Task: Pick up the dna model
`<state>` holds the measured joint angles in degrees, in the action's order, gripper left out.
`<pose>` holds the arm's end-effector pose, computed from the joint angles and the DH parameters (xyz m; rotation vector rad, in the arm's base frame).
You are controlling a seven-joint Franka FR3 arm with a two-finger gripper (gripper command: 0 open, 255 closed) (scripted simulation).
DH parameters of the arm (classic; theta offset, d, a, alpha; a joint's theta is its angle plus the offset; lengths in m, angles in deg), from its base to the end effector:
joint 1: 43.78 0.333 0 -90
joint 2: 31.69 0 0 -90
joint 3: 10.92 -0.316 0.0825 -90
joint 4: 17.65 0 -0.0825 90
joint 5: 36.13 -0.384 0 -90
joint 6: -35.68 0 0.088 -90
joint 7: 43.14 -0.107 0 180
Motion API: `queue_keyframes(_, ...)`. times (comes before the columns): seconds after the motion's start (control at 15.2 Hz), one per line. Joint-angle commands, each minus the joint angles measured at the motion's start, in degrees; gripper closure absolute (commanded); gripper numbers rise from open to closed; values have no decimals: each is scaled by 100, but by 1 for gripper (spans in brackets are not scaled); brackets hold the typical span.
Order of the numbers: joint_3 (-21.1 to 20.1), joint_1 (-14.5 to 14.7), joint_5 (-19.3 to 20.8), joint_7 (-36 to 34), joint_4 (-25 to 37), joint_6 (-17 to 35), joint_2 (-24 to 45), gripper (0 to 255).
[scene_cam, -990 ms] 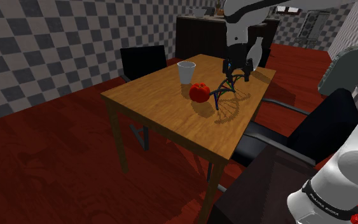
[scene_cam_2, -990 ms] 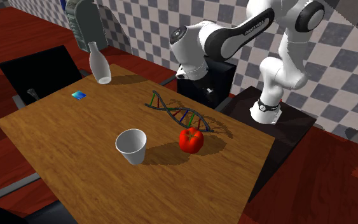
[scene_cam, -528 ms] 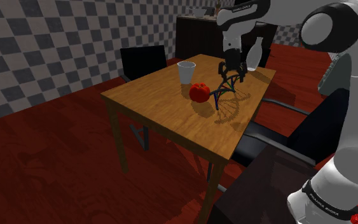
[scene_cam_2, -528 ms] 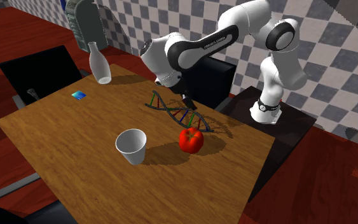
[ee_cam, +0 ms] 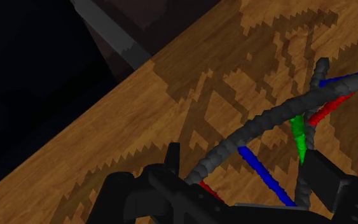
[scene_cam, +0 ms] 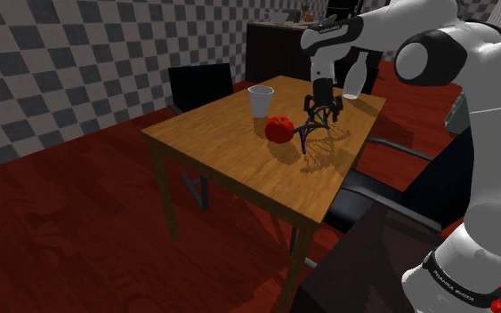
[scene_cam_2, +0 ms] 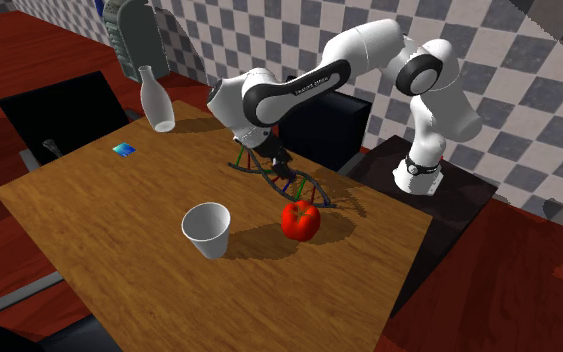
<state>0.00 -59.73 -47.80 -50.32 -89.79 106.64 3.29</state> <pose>0.6011 -0.2450 0.3771 -2.6959 0.8204 0.8680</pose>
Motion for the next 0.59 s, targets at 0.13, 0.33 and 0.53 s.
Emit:
queue_keyframes(0.13,3,5,4,35,-162,184,25,0)
queue_keyframes(0.33,2,5,3,35,-156,184,31,255)
queue_keyframes(0.53,2,2,3,36,-143,178,39,255)
